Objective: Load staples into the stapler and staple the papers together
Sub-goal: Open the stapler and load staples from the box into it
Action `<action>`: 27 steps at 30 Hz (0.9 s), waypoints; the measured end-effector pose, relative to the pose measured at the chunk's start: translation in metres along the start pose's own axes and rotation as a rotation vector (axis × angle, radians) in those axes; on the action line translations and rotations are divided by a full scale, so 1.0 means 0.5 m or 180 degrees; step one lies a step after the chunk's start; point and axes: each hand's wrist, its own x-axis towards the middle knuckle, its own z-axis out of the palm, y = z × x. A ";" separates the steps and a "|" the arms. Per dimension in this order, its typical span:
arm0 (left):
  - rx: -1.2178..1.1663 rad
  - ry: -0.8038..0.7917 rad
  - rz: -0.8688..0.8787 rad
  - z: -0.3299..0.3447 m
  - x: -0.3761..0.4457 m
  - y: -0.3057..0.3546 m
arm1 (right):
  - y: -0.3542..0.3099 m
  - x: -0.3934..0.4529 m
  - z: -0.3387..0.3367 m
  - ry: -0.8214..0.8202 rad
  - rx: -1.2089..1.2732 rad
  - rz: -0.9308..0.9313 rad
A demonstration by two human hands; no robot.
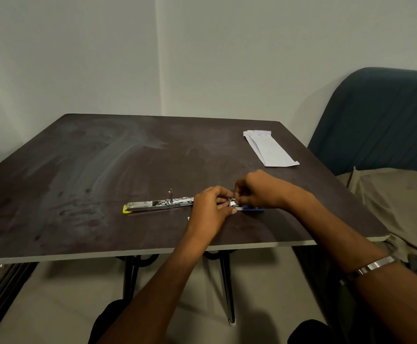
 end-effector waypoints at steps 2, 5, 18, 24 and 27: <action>-0.0027 -0.0008 -0.0005 0.000 -0.001 0.001 | -0.001 -0.003 0.003 0.0079 -0.0014 -0.0073; -0.0039 -0.0008 -0.0038 0.001 -0.001 0.000 | -0.001 -0.008 0.003 0.0121 0.0046 -0.0145; -0.0018 -0.0010 -0.0046 0.003 0.001 -0.004 | 0.008 -0.018 0.016 0.0483 0.0206 -0.0401; -0.0026 -0.0077 0.0020 0.003 0.000 -0.003 | 0.024 -0.024 0.007 0.0702 0.0252 -0.0337; 0.0007 -0.0138 0.0052 0.004 -0.002 0.000 | 0.030 -0.031 -0.001 0.0888 0.0197 -0.0275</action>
